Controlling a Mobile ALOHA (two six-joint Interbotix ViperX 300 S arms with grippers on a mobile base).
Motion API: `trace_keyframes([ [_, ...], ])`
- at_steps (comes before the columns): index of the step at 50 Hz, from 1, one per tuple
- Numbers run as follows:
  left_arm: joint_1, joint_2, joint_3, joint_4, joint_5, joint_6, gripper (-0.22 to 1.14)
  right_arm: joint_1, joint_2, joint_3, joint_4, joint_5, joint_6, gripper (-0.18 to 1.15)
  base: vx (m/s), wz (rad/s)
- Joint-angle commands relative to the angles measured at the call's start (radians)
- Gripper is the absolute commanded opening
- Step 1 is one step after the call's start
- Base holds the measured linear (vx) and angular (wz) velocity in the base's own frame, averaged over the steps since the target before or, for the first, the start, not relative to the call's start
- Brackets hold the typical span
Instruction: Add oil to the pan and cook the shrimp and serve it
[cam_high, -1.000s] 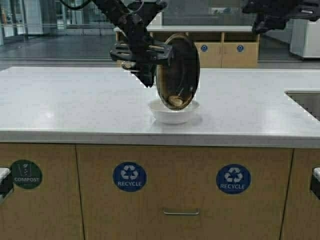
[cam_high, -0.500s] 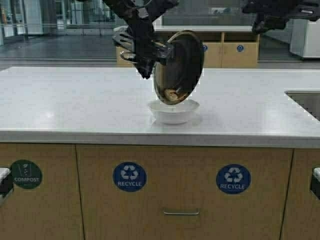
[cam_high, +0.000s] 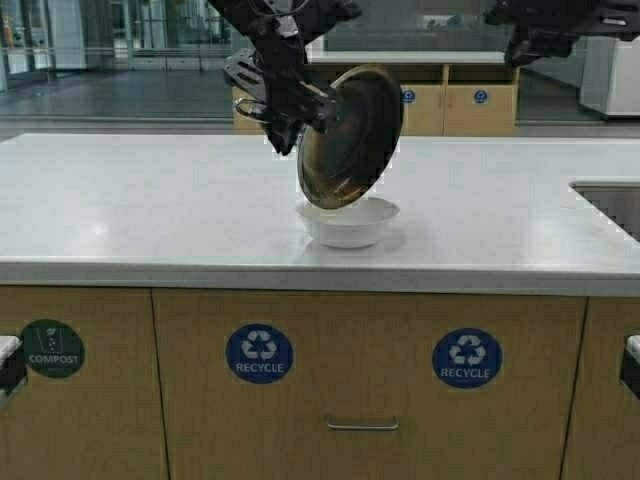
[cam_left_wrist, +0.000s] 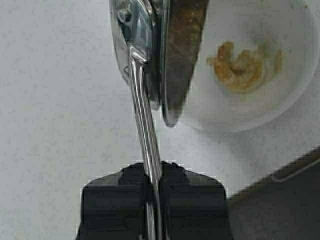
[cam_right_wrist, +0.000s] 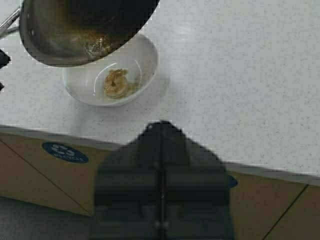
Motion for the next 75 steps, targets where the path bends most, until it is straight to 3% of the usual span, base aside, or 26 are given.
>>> trace_keyframes([
  [1,-0.008,-0.060,-0.055,0.000,-0.009,-0.051,0.04,0.002,-0.014,-0.015,0.002,-0.006,0.000,0.05,0.00,0.00],
  [18,0.051,-0.129,0.029,-0.071,-0.137,-0.291,0.04,0.002,-0.014,-0.017,0.002,-0.008,0.002,0.05,0.00,0.00],
  [24,0.107,-0.144,0.094,-0.183,-0.291,-0.373,0.04,0.002,-0.014,-0.017,0.003,-0.006,0.002,0.05,0.00,0.00],
  [37,0.235,-0.147,0.314,-0.541,-0.781,-0.445,0.04,0.002,-0.014,-0.014,0.002,-0.006,0.012,0.05,0.00,0.00],
  [44,0.284,-0.141,0.433,-0.650,-0.986,-0.468,0.04,0.002,-0.012,-0.015,0.002,-0.008,0.011,0.05,0.00,0.00],
  [56,0.357,-0.032,0.541,-0.649,-1.325,-0.706,0.04,0.002,-0.011,-0.014,0.003,-0.008,0.012,0.05,0.00,0.00],
  [66,0.385,0.155,0.537,-0.649,-1.594,-0.937,0.04,0.002,-0.011,-0.012,0.003,-0.008,0.012,0.05,0.00,0.00],
  [75,0.387,0.285,0.509,-0.650,-1.697,-1.014,0.04,0.002,-0.011,-0.012,0.003,-0.008,0.011,0.05,0.00,0.00],
])
